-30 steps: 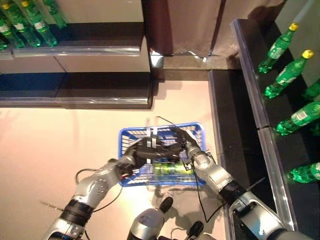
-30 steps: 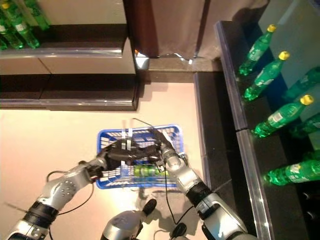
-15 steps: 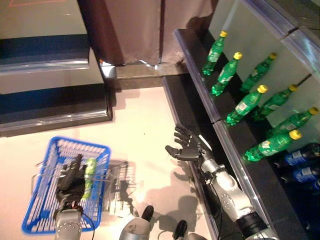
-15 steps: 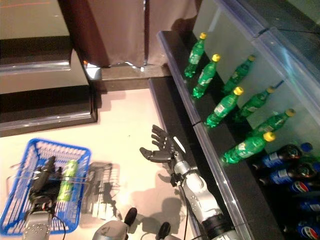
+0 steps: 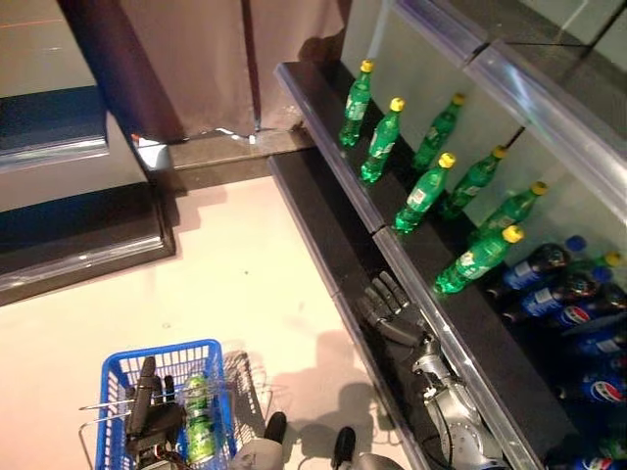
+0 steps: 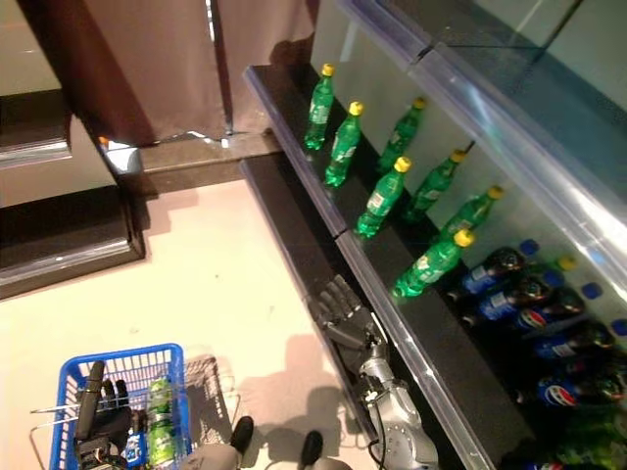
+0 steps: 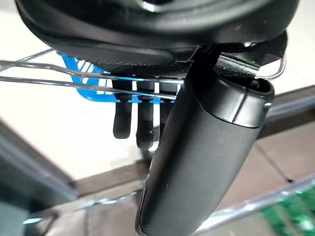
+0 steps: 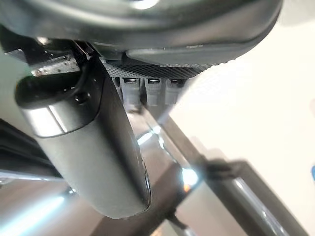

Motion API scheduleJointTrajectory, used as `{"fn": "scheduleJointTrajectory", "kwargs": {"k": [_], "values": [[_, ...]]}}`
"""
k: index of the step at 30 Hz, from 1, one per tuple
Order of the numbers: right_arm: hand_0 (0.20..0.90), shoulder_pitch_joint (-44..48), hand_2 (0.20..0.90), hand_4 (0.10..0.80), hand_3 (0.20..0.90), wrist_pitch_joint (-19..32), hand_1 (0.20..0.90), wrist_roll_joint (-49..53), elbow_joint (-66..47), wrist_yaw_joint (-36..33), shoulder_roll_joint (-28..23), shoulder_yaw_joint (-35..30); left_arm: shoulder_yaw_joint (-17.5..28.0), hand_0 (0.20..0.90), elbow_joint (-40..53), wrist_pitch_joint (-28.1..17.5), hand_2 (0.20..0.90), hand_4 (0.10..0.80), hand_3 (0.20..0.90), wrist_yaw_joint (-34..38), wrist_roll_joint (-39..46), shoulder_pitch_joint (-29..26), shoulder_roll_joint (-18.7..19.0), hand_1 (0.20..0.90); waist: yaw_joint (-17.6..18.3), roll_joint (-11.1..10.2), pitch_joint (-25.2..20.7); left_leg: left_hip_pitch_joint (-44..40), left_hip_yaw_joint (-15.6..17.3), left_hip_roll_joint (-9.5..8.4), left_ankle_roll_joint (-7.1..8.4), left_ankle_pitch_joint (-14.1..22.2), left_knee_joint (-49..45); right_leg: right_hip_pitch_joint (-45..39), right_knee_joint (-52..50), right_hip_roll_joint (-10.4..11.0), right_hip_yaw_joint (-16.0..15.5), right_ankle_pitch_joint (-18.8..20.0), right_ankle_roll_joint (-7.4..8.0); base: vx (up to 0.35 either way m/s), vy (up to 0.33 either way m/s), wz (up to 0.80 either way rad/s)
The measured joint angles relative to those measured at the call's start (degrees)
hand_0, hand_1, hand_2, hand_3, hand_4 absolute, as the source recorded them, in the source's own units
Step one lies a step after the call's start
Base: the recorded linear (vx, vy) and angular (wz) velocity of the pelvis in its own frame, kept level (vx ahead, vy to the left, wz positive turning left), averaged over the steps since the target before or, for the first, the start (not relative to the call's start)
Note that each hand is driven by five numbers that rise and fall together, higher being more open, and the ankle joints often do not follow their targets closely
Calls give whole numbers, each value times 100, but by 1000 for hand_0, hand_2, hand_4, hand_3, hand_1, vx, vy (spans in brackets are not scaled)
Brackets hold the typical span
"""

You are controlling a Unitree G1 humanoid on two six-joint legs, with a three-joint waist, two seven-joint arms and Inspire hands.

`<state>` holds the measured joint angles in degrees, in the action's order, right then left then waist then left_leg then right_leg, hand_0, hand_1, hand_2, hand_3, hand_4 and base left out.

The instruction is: Pick up the drink and place into the basket.

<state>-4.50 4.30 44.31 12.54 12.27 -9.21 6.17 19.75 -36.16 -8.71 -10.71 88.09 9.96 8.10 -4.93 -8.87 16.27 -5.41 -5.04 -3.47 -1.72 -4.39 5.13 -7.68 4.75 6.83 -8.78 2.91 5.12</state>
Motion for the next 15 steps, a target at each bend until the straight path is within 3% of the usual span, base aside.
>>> {"fn": "scheduleJointTrajectory", "kwargs": {"k": [15], "values": [[900, 5, 900, 800, 900, 65, 900, -852, -7, -74, -65, -54, -107, 300, 1, -150, 300, 100, 200, 148, -254, -574, 89, 300, 202, 109, -1, -137, -4, 9, 13, 12, -29, -137, 2, -12, 2, -29, -17, 29, -5, 0]]}}
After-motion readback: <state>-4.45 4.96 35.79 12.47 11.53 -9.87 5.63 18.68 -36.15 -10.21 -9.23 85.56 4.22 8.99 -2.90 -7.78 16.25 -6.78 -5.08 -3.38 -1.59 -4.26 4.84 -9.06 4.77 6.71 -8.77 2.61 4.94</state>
